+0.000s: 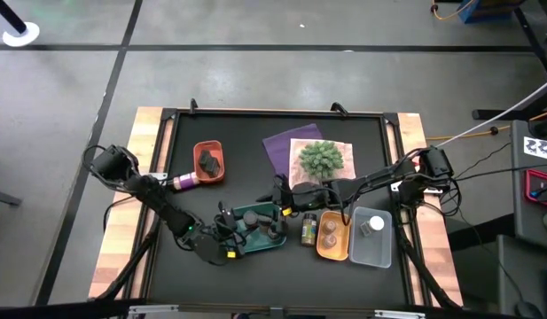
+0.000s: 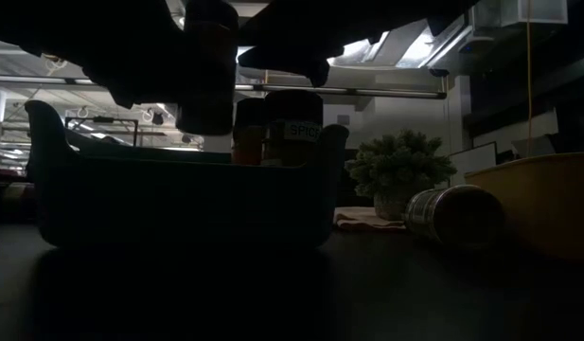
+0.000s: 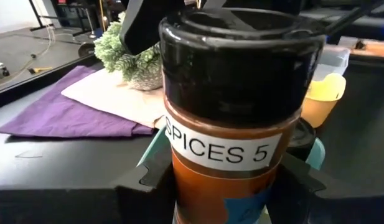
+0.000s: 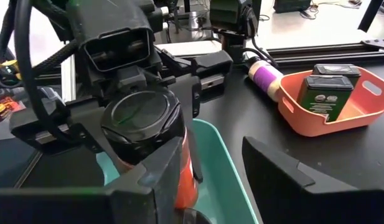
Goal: Sort spices by type
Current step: Put the orange seasoning bottle into the blue bin
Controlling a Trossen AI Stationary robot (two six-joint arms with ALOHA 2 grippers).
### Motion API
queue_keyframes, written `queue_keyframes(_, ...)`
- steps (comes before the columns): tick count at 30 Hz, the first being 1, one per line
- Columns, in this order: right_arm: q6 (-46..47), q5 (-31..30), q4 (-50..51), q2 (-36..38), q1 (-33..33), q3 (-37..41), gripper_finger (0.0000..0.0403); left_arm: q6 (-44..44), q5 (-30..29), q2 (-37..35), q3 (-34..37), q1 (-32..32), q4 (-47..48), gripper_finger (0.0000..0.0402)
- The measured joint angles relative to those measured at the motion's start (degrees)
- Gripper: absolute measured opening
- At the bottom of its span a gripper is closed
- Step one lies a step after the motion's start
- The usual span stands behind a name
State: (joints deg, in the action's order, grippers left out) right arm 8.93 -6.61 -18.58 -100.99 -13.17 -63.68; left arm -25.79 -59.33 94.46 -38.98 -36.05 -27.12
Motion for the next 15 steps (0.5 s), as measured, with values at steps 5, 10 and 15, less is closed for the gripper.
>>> queue_keyframes(5,-0.2,0.0,1.5,0.1,-0.1,-0.1,0.0172,2.0,-0.2,0.0,0.0,-0.8,0.1,0.0171)
queue_keyframes(10,-1.6,0.2,2.3,0.2,-0.1,-0.1,0.0172,-0.1,-0.5,-0.1,0.1,-1.0,1.9,0.0171)
queue_keyframes(15,-3.0,0.2,2.8,1.2,-0.2,-0.1,0.0172,-8.7,0.7,-0.1,0.1,-0.8,7.9,0.0171)
